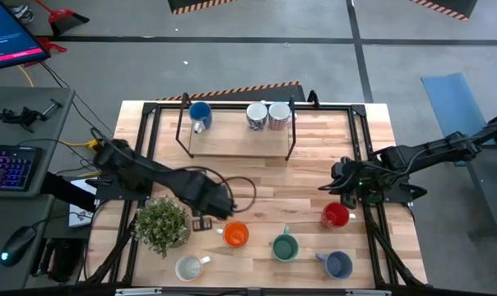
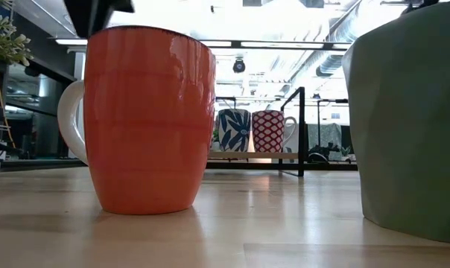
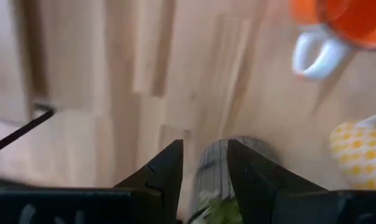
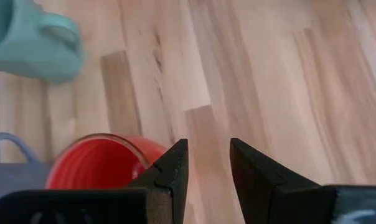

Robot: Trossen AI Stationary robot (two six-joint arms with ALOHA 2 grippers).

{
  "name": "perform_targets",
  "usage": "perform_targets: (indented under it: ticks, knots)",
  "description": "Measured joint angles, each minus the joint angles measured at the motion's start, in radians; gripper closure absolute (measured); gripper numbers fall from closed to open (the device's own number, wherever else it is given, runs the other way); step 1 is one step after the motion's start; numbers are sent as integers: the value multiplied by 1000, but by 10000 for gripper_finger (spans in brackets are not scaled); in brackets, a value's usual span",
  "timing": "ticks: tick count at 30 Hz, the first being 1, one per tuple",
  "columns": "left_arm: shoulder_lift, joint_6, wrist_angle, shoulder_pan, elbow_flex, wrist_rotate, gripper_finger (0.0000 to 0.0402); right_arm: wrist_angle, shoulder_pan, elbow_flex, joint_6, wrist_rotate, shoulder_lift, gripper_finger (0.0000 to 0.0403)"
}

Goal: Place coffee mugs
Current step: Put the red mug on the shelf

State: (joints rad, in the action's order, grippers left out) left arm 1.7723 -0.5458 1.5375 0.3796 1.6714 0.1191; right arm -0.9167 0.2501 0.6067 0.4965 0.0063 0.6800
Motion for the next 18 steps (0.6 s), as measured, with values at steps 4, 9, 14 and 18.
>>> perform_targets:
  ticks: [4, 9, 14, 18]
  knots:
    - [-169, -58, -30, -2, -138, 100, 287, 59, 0, 0, -3, -23, 0, 304]
    - [-396, -89, -218, -5, -364, 171, 287, 141, 0, 6, -83, -110, 36, 304]
    - [-538, -90, -302, -7, -549, 180, 287, 36, 0, 98, -184, -132, 174, 304]
    - [-604, -120, -336, -7, -642, 177, 287, -150, 0, 202, -282, -134, 302, 304]
